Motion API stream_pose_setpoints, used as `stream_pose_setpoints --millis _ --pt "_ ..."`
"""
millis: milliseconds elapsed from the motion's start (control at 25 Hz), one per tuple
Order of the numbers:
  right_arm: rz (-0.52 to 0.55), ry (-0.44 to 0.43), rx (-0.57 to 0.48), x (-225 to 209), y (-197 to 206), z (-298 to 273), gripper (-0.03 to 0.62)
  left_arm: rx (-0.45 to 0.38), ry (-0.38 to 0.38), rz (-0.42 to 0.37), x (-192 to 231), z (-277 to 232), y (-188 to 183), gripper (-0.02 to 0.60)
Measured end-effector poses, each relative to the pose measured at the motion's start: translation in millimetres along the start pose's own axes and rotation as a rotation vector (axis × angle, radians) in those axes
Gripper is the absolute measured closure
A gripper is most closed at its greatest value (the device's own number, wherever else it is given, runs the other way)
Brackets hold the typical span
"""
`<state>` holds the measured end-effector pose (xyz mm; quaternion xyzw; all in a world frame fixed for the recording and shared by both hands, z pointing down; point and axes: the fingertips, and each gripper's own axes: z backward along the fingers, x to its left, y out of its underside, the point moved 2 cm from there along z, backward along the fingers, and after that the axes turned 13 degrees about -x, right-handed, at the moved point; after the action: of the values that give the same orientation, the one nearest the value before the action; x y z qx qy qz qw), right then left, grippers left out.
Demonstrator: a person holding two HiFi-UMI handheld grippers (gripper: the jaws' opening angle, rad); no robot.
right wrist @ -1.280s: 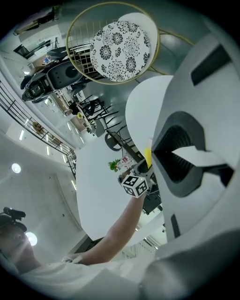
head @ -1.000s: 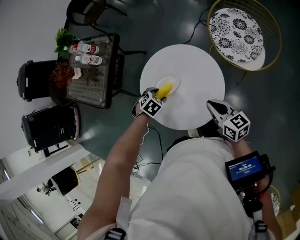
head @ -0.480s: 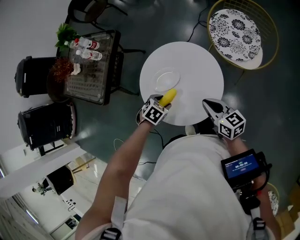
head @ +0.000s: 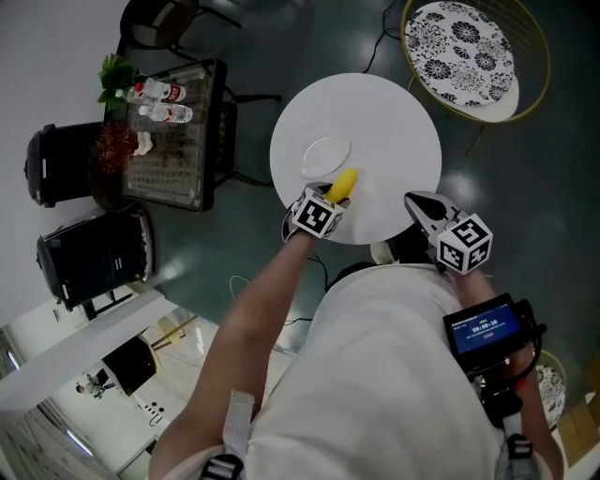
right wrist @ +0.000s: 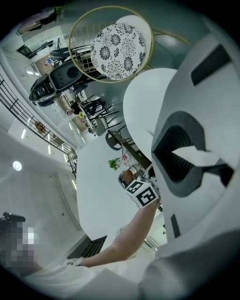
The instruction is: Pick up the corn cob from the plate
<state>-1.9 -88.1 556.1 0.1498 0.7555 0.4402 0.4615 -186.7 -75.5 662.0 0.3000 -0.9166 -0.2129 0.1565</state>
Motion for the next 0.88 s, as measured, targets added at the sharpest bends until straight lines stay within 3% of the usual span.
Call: stream_pose_setpoints --millis 480,720,880 --pt "-0.022 0.07 -0.016 -15 0 10 0.588 0.036 0.068 -0.08 -9 -37 -24 0.359" --pt "-0.046 0.081 -0.022 -15 0 9 0.588 0.077 0.074 -0.021 -16 -43 -25 0.359" --pt "-0.054 0.086 -0.022 -16 -1 9 0.588 0.093 0.046 -0.026 -14 -45 -25 0.357"
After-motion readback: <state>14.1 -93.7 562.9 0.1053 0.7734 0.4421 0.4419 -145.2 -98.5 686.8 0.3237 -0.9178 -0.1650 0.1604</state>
